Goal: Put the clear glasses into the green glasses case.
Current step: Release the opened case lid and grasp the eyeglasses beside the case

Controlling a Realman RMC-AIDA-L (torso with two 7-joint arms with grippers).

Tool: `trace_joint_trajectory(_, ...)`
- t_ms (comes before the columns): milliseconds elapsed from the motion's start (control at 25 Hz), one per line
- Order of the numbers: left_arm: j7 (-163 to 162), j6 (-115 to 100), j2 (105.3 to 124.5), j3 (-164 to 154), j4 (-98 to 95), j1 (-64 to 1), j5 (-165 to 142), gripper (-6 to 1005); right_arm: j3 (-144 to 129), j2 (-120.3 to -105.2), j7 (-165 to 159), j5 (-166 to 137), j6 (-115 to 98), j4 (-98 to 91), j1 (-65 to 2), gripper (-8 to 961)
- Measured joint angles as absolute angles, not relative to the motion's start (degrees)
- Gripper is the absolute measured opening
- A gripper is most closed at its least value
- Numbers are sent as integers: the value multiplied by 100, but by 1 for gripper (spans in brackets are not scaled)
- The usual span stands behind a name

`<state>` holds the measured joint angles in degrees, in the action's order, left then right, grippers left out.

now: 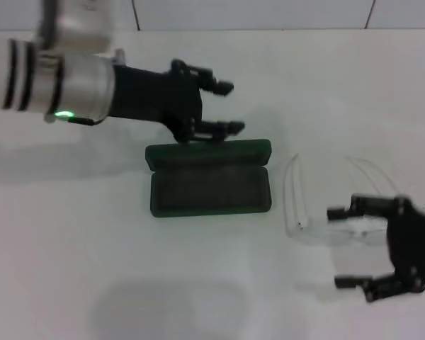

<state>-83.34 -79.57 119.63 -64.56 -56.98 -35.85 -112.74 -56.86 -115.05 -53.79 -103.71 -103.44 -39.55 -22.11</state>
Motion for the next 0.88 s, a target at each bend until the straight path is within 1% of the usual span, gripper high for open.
trace_joint_trajectory(120, -7651, -7993, 11954, -6451, -5844, -2924, -9744, 544, -5427, -11495, -6355, -10363, -10527, -4644, -2273, 868)
trace_joint_trajectory(200, -7146, -8011, 11980, -6479, -5786, -2404, -8767, 598, -5395, -11451, -7206, -10547, -10548, -5573, -2317, 868)
trace_joint_trajectory(240, -6902, -8026, 11997, -6500, -5662, -2127, -8227, 605, -5403, -11442, -7488, -10659, -10545, -5934, -2332, 868)
trace_joint_trajectory(360, -6320, -8225, 12001, -6567, -4957, -1690, -7042, 628, -5496, -11451, -8511, -11561, -10671, -7435, -2435, 868)
trace_joint_trajectory(440, -5894, -8503, 11980, -6571, -4214, -1603, -6396, 633, -5725, -11475, -9085, -12289, -10985, -8242, -2643, 868)
trace_joint_trajectory(560, -5390, -8779, 11976, -6524, -3356, -1587, -5896, 626, -6293, -11518, -9746, -13064, -11307, -8816, -2984, 859)
trace_joint_trajectory(720, -5100, -8860, 11971, -6469, -2933, -1577, -5783, 624, -7384, -11536, -10532, -13894, -11109, -8944, -3240, 847)
trace_joint_trajectory(880, -5085, -8860, 11956, -6434, -2823, -1560, -5778, 625, -8292, -11559, -10934, -14470, -10704, -8849, -3301, 836)
